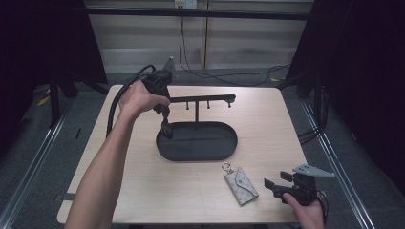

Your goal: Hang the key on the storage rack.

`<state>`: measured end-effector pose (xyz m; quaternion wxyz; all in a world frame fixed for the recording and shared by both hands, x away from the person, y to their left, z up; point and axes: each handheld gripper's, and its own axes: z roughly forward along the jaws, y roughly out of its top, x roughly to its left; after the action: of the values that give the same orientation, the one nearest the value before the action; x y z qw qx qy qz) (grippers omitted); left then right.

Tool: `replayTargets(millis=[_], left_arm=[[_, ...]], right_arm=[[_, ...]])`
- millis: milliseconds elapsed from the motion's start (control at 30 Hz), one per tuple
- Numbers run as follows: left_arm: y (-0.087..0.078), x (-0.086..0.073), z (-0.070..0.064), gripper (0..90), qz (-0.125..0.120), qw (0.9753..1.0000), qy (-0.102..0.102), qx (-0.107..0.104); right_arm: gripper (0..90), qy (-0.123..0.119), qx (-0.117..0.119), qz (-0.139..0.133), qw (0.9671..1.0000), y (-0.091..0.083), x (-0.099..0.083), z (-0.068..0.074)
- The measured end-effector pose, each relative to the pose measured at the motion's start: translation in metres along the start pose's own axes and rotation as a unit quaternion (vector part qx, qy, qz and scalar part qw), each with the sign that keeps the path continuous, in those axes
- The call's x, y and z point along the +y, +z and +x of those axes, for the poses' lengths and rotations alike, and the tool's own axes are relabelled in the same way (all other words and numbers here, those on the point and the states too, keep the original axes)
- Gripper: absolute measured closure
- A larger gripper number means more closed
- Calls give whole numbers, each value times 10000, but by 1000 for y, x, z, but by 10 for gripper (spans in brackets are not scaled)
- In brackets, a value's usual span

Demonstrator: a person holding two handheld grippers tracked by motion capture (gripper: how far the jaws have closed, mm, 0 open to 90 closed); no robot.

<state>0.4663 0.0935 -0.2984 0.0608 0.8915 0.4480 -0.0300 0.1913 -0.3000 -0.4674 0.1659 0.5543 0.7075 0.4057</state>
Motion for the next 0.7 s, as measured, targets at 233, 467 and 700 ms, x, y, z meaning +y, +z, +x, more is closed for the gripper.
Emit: replayTargets(millis=[233, 467, 700], left_arm=[[5, 5, -2, 708, -29, 10000, -89, 6], [8, 9, -1, 707, -26, 9998, -193, 102], [10, 11, -1, 706, -68, 9991, -392, 126]], right_arm=[[230, -6, 7, 17, 10000, 0, 0, 0], [231, -2, 19, 18, 10000, 0, 0, 0], [231, -14, 10, 24, 10000, 0, 0, 0]])
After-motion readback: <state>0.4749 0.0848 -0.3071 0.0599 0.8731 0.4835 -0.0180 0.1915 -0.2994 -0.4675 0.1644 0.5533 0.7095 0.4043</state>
